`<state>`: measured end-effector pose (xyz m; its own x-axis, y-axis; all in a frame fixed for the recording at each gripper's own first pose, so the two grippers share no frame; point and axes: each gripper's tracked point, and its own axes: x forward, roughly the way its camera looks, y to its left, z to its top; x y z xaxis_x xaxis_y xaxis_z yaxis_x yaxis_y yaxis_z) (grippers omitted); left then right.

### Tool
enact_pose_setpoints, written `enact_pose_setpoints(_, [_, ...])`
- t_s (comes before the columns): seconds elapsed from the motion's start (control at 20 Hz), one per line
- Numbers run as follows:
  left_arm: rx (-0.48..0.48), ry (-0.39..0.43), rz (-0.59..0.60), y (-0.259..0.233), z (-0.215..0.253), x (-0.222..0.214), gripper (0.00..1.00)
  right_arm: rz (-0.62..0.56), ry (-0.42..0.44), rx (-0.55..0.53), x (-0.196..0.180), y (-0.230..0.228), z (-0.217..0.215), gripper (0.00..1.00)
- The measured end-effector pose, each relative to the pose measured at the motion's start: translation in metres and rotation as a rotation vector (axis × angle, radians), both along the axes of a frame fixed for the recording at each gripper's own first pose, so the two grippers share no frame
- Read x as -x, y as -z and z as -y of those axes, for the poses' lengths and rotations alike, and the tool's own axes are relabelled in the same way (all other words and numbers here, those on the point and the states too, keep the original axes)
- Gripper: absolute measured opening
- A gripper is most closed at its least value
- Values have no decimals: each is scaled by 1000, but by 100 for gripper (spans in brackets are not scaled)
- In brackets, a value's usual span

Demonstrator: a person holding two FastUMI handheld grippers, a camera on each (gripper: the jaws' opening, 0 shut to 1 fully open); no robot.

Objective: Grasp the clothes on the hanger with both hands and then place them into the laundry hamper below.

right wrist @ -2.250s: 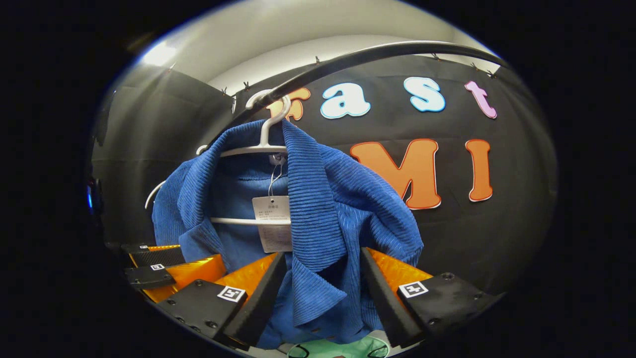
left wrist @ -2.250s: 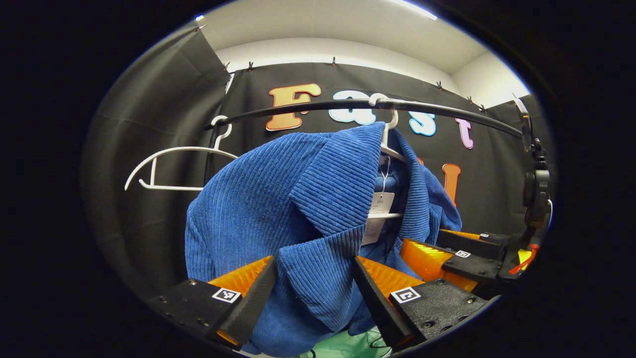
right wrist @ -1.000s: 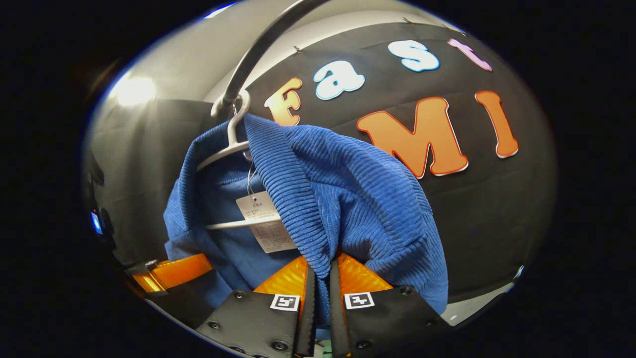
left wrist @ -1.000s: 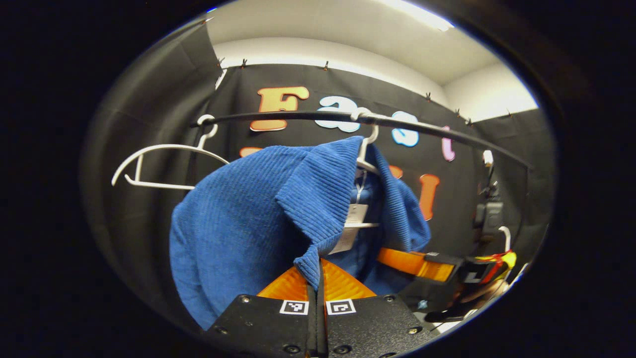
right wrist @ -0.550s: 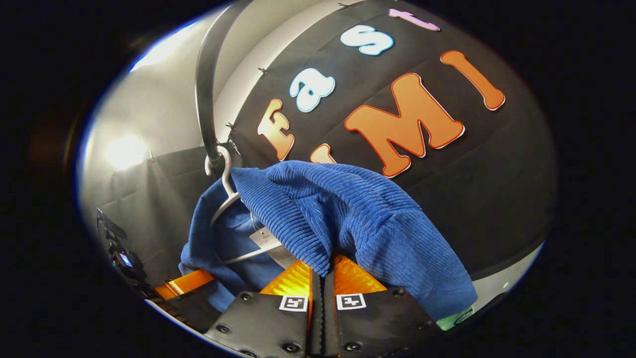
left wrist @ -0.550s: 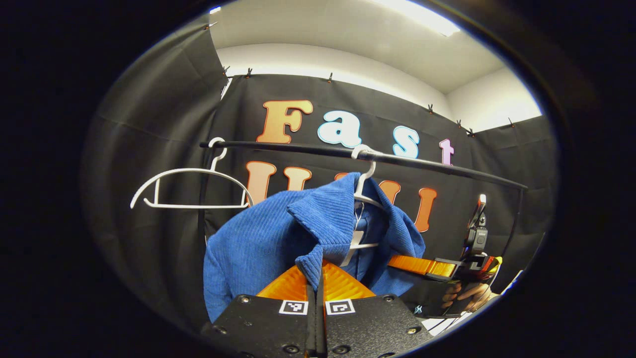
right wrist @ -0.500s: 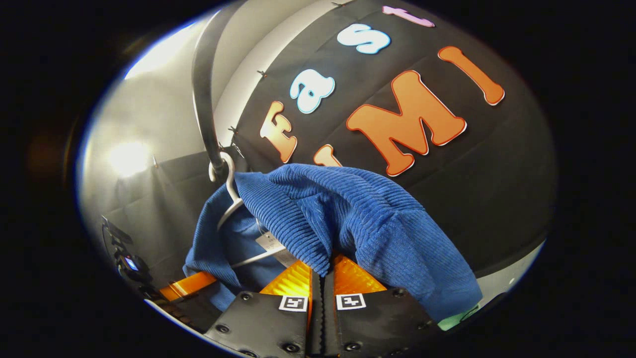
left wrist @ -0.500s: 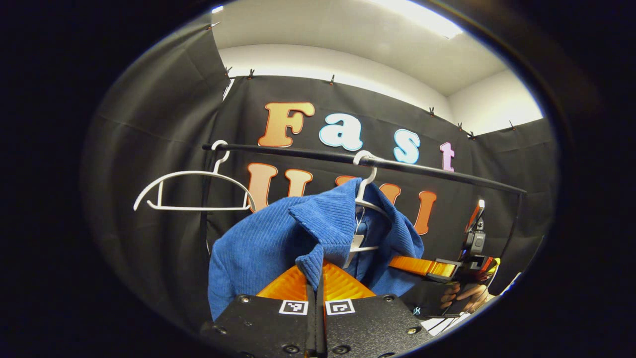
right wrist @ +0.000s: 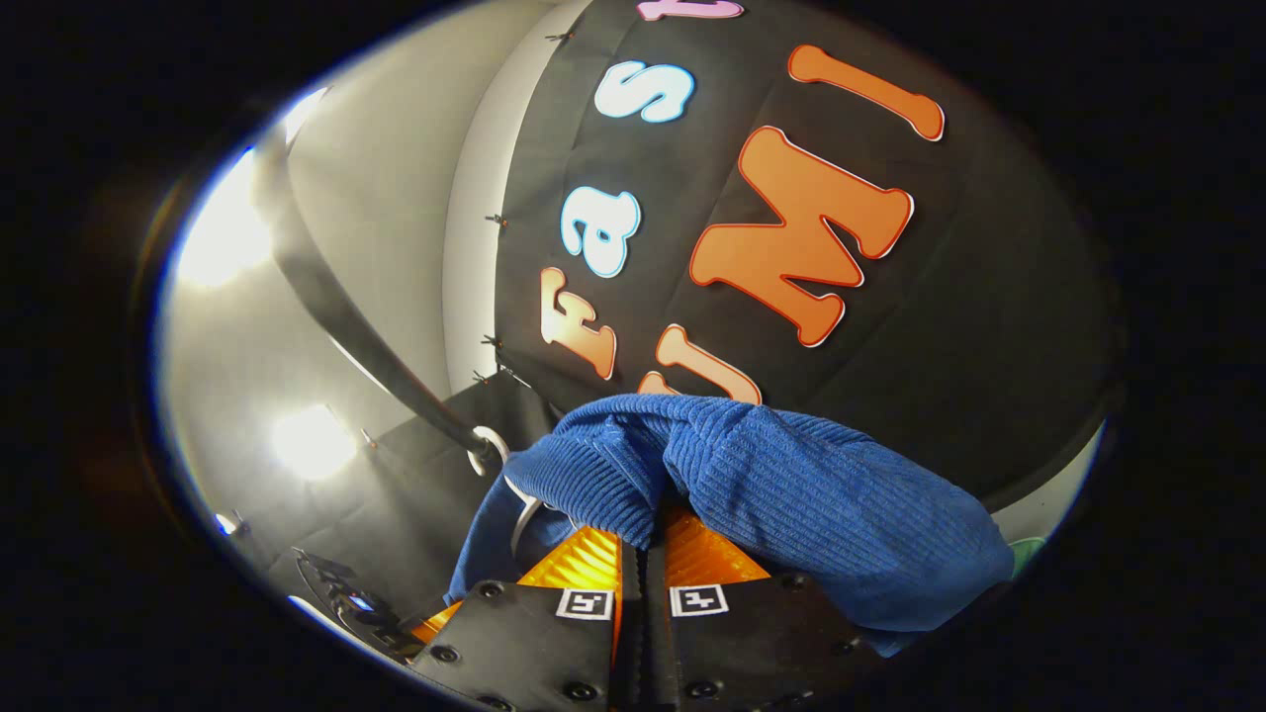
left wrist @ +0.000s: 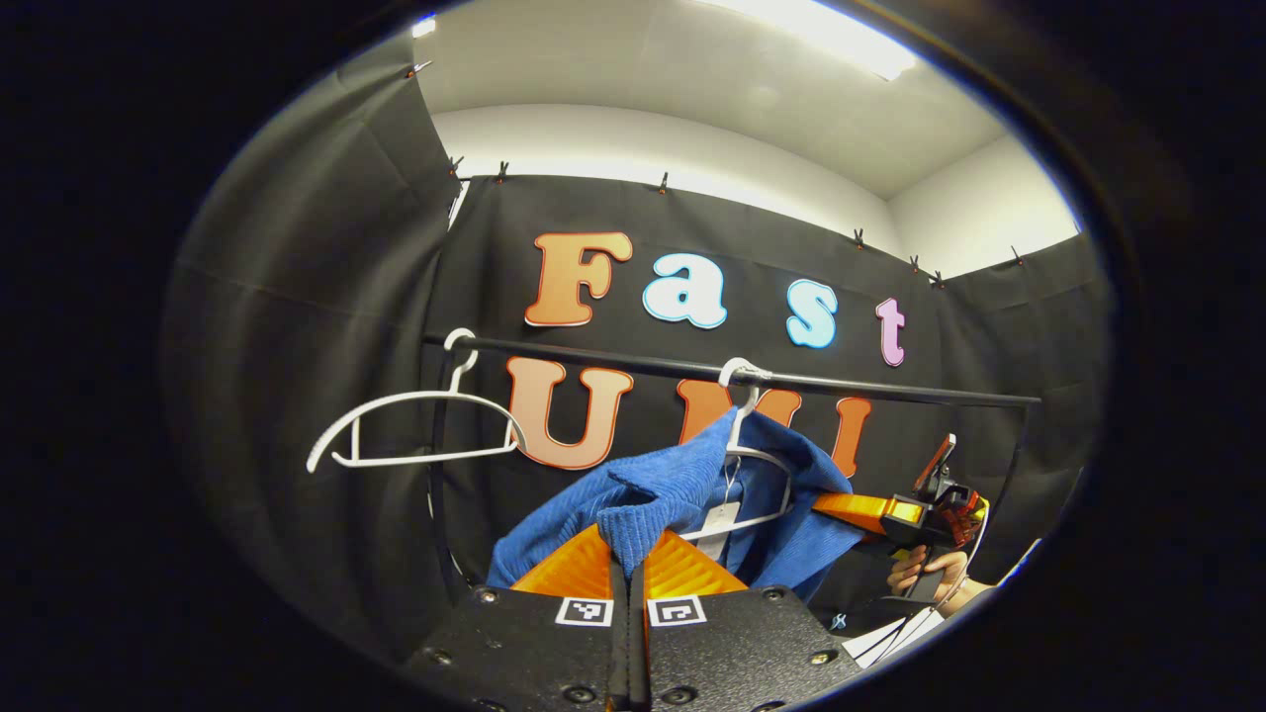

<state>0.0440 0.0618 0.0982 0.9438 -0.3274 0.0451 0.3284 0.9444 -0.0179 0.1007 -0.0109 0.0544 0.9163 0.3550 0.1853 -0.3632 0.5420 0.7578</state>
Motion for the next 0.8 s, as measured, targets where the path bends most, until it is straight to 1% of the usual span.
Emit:
enact_pose_setpoints(0.05, [-8,-7,16,-7,-4,-1,0,6,0,-16,-2,-4,5,7])
enact_pose_setpoints(0.15, [-22,-20,43,-17,-9,-5,0,14,0,-34,-8,-8,10,7])
enact_pose_setpoints(0.2, [-20,-26,50,-19,-11,-7,1,16,2,-44,-9,-11,12,7])
enact_pose_setpoints(0.45, [-18,-77,87,-36,-31,-27,0,41,16,-126,-22,-29,30,7])
enact_pose_setpoints(0.55, [-36,-93,109,-44,-37,-38,2,40,10,-140,-26,-30,28,7])
enact_pose_setpoints(0.6, [-38,-94,119,-50,-41,-40,0,37,7,-149,-27,-29,27,7])
enact_pose_setpoints(0.7, [-43,-92,142,-62,-47,-46,0,34,-3,-187,-34,-33,26,7])
enact_pose_setpoints(0.8, [-88,-94,152,-64,-54,-57,0,26,-4,-194,-41,-31,25,7])
